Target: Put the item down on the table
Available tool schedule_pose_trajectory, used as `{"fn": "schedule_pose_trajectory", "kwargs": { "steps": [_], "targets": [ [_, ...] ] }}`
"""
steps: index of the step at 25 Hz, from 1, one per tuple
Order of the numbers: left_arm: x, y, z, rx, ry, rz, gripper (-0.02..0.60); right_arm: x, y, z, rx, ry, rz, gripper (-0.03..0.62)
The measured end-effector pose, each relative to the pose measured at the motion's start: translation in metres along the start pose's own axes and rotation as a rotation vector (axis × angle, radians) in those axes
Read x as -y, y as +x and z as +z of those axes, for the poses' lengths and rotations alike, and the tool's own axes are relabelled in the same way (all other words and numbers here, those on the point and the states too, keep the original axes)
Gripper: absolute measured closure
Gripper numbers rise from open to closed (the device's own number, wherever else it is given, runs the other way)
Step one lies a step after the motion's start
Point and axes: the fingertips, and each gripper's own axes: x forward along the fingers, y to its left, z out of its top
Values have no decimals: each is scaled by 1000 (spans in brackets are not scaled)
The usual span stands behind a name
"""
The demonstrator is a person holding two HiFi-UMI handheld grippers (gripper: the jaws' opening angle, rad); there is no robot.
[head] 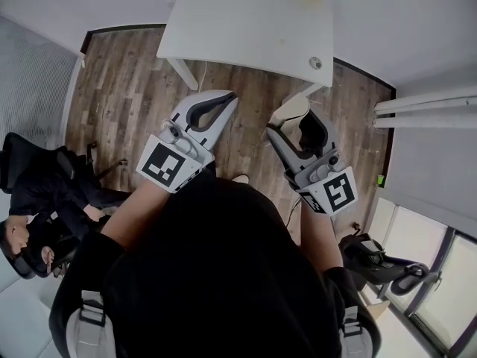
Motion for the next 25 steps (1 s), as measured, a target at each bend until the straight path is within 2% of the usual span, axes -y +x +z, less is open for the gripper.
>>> {"fn": "schedule_pose_trajectory", "kwargs": {
  "steps": [5,9,17,22,25],
  "targets": [
    [18,1,-1,-2,-6,4,588,1,-16,-3,-7,9,9,306],
    [11,6,-12,-14,-12,-8,588,9,-10,-9,-23,12,2,306],
    [-40,36,-8,6,-14,-56,588,45,32,-15,-46,-11,-70,306],
    [-108,56,-9,6,-12,-88,588,75,97,-21,-71,-29,-105,306],
    [-116,59,-8,10,-5,-99,588,76,103,-21,-75,-60,-127,306]
  ]
}}
